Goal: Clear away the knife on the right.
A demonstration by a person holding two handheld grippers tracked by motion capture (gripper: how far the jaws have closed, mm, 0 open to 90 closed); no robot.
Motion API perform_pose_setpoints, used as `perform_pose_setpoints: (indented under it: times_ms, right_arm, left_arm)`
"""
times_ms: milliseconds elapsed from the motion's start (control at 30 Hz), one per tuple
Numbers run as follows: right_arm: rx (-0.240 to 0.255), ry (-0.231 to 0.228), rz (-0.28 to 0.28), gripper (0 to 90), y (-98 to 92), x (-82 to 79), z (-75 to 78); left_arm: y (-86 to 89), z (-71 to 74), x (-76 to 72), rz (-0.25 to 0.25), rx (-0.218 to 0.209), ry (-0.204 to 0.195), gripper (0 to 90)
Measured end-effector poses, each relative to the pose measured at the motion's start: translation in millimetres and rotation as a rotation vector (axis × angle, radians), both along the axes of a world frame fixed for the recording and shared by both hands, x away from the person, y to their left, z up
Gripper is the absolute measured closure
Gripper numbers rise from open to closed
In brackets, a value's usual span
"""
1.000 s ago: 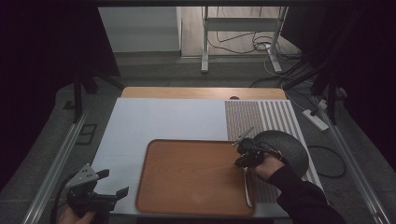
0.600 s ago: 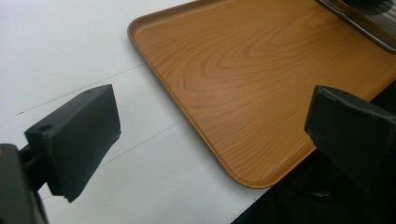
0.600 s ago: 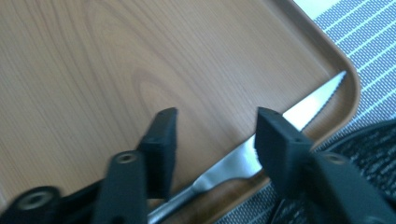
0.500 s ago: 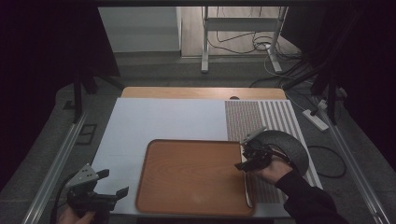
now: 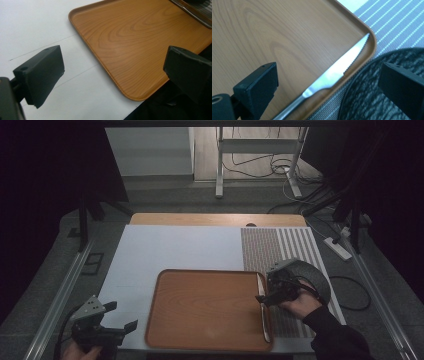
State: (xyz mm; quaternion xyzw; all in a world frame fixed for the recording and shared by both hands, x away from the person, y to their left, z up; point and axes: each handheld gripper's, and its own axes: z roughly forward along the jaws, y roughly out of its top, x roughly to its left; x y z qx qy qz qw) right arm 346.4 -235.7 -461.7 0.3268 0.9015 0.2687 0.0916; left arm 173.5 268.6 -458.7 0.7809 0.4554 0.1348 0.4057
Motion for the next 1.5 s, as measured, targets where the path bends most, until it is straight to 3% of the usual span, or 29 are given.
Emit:
perform_pose_setpoints:
  times_ms: [567,1500]
  right_arm:
    - [0.037,-0.064,-0.079,0.0,-30.9,-27.6,8.1]
    - [0.114,-0.082,-0.175,0.0,-70.1,-66.9,13.1]
  left_arm:
    - [0.4,-0.1,0.2,0.002,-0.004,0.003,3.3]
    - [3.6,1.1,-1.0,0.029,-0.024,-0.014,0.4]
